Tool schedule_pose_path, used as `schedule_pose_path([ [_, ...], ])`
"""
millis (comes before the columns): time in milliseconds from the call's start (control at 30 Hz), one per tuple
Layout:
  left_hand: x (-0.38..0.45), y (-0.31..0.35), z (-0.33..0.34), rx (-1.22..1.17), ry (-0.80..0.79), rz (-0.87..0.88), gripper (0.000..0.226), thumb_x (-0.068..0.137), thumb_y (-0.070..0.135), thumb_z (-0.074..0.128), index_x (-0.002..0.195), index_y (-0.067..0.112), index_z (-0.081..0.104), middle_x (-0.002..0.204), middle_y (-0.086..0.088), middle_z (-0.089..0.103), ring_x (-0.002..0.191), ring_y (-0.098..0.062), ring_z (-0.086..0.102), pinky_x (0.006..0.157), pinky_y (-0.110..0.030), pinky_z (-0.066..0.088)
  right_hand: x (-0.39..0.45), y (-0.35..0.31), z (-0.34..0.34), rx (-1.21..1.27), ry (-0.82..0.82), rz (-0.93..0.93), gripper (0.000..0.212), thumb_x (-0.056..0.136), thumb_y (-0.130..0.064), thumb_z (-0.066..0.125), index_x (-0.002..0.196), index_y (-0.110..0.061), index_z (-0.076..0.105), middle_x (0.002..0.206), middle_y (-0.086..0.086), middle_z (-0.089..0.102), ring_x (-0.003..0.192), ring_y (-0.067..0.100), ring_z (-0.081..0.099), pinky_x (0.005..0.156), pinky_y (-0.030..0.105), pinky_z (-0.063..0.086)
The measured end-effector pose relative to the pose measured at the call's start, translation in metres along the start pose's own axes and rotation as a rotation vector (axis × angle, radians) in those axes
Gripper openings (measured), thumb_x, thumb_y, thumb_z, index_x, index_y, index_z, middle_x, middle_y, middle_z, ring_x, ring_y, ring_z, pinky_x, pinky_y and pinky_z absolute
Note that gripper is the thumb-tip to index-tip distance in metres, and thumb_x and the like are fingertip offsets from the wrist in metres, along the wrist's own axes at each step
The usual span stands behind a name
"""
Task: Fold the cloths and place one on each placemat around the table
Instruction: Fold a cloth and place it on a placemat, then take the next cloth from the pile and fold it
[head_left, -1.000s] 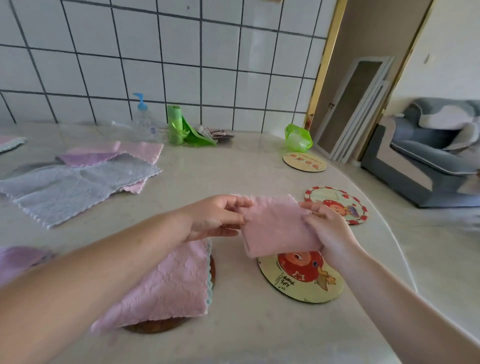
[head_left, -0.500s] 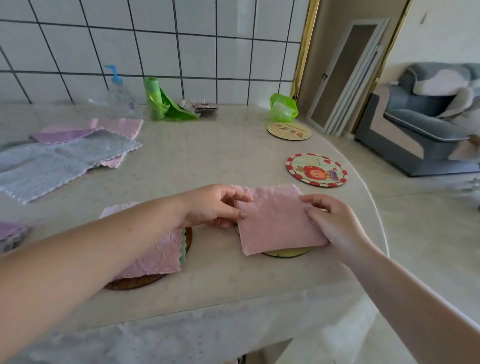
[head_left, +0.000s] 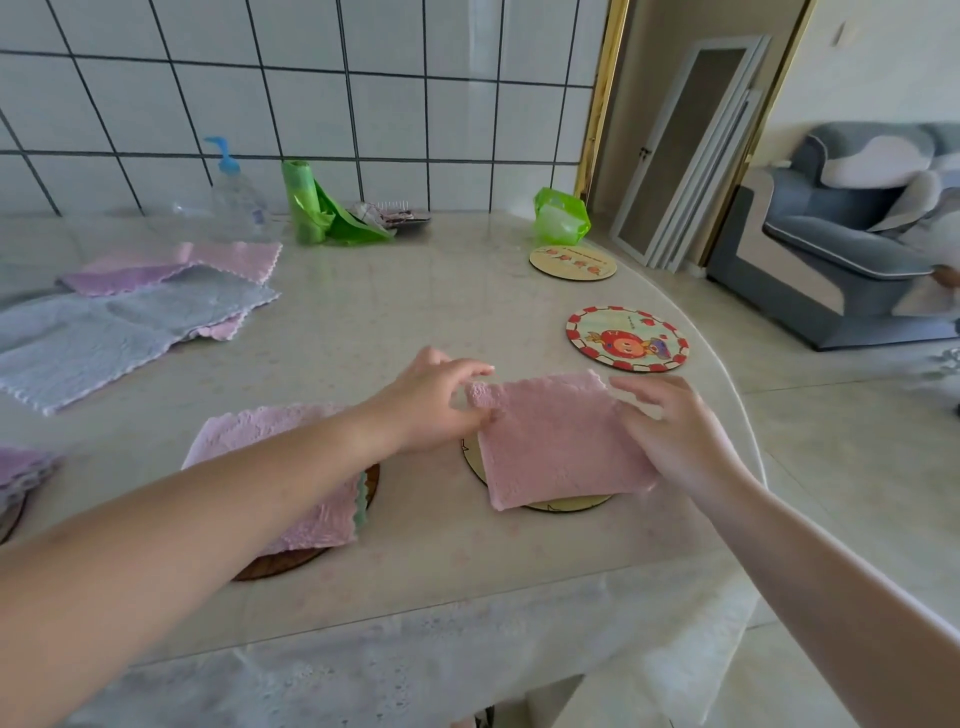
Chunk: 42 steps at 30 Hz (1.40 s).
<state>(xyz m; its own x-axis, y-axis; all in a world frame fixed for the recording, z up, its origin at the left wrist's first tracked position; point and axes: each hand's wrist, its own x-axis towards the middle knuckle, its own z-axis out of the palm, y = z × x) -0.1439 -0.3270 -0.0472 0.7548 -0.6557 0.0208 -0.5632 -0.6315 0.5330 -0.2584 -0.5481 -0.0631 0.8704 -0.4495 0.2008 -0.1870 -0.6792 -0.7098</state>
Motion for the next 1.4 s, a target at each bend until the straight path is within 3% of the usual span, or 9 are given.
schedule_pose_path([
  [100, -0.001, 0.008, 0.01, 0.184, 0.005, 0.134, 0.074, 0.085, 0.063, 0.044, 0.145, 0.024, 0.026, 0.147, -0.002, 0.027, 0.138, -0.017, 0.021, 0.112, -0.036, 0.02, 0.008, -0.008, 0.006, -0.198, -0.104, -0.13, 0.037, 0.095, -0.024, 0.043, 0.13, -0.033, 0.052, 0.146, -0.009, 0.037, 0.135, 0.012, 0.031, 0.109, 0.031, 0.023],
  [233, 0.001, 0.02, 0.029, 0.459, -0.16, 0.202, 0.082, 0.087, 0.063, 0.037, 0.149, 0.018, 0.008, 0.158, 0.0, 0.004, 0.145, -0.013, -0.002, 0.117, -0.041, 0.0, 0.014, -0.016, 0.019, -0.572, -0.349, -0.234, 0.044, 0.099, -0.034, 0.028, 0.142, -0.038, 0.029, 0.156, -0.012, 0.016, 0.144, 0.012, 0.009, 0.114, 0.058, 0.003],
  [333, -0.001, 0.017, 0.033, 0.436, -0.243, 0.157, 0.076, 0.089, 0.063, 0.029, 0.149, 0.024, 0.004, 0.158, 0.003, -0.005, 0.144, -0.011, -0.008, 0.117, -0.043, -0.004, 0.013, -0.009, 0.022, -0.691, -0.449, -0.175, 0.053, 0.097, -0.048, 0.018, 0.147, -0.037, 0.007, 0.157, -0.014, 0.002, 0.145, 0.013, -0.001, 0.112, 0.06, -0.004],
  [500, -0.002, 0.014, 0.036, 0.438, -0.273, 0.141, 0.073, 0.09, 0.063, 0.024, 0.149, 0.027, -0.002, 0.157, 0.005, -0.012, 0.143, -0.011, -0.014, 0.116, -0.047, -0.005, 0.012, -0.003, 0.022, -0.709, -0.453, -0.097, 0.062, 0.093, -0.059, 0.013, 0.148, -0.035, 0.001, 0.158, -0.012, -0.002, 0.145, 0.014, -0.003, 0.113, 0.058, -0.006],
  [633, -0.003, 0.014, 0.024, 0.371, -0.195, 0.207, 0.073, 0.086, 0.063, 0.036, 0.147, 0.026, 0.021, 0.157, 0.003, 0.014, 0.144, -0.012, 0.011, 0.116, -0.045, 0.004, 0.013, -0.014, 0.018, -0.749, -0.344, -0.171, 0.055, 0.095, -0.053, 0.023, 0.145, -0.033, 0.023, 0.156, -0.008, 0.017, 0.144, 0.016, 0.01, 0.114, 0.058, -0.001],
  [767, -0.018, -0.006, -0.008, 0.168, -0.001, 0.244, 0.052, 0.084, 0.053, 0.044, 0.124, 0.023, 0.056, 0.124, 0.006, 0.06, 0.115, -0.01, 0.053, 0.104, -0.032, 0.034, 0.011, -0.039, 0.024, -0.504, -0.104, -0.353, 0.031, 0.091, -0.036, 0.045, 0.119, -0.033, 0.058, 0.13, -0.014, 0.052, 0.127, 0.011, 0.041, 0.112, 0.048, 0.02],
  [1133, -0.098, -0.148, -0.11, -0.02, 0.313, -0.104, 0.026, 0.09, 0.027, 0.058, 0.109, 0.012, 0.066, 0.104, 0.0, 0.067, 0.088, -0.01, 0.058, 0.076, -0.01, 0.04, 0.027, -0.182, 0.15, -0.208, -0.314, -0.68, 0.022, 0.087, -0.026, 0.053, 0.1, -0.024, 0.071, 0.105, -0.007, 0.064, 0.106, 0.014, 0.057, 0.099, 0.038, 0.039],
  [1300, -0.142, -0.221, -0.15, -0.007, 0.367, -0.247, 0.023, 0.09, 0.022, 0.058, 0.105, 0.008, 0.069, 0.104, -0.006, 0.07, 0.092, -0.014, 0.062, 0.081, -0.02, 0.042, 0.023, -0.248, 0.23, -0.28, -0.487, -0.775, 0.033, 0.089, -0.036, 0.047, 0.114, -0.025, 0.066, 0.127, -0.006, 0.056, 0.121, 0.013, 0.048, 0.105, 0.032, 0.032],
  [1400, -0.159, -0.255, -0.164, 0.118, 0.301, -0.315, 0.043, 0.083, 0.032, 0.041, 0.095, 0.002, 0.07, 0.098, -0.013, 0.07, 0.082, -0.018, 0.058, 0.081, -0.03, 0.043, 0.018, -0.278, 0.27, -0.339, -0.584, -0.83, 0.032, 0.092, -0.028, 0.049, 0.121, -0.021, 0.062, 0.141, -0.004, 0.046, 0.131, 0.012, 0.039, 0.108, 0.027, 0.029],
])
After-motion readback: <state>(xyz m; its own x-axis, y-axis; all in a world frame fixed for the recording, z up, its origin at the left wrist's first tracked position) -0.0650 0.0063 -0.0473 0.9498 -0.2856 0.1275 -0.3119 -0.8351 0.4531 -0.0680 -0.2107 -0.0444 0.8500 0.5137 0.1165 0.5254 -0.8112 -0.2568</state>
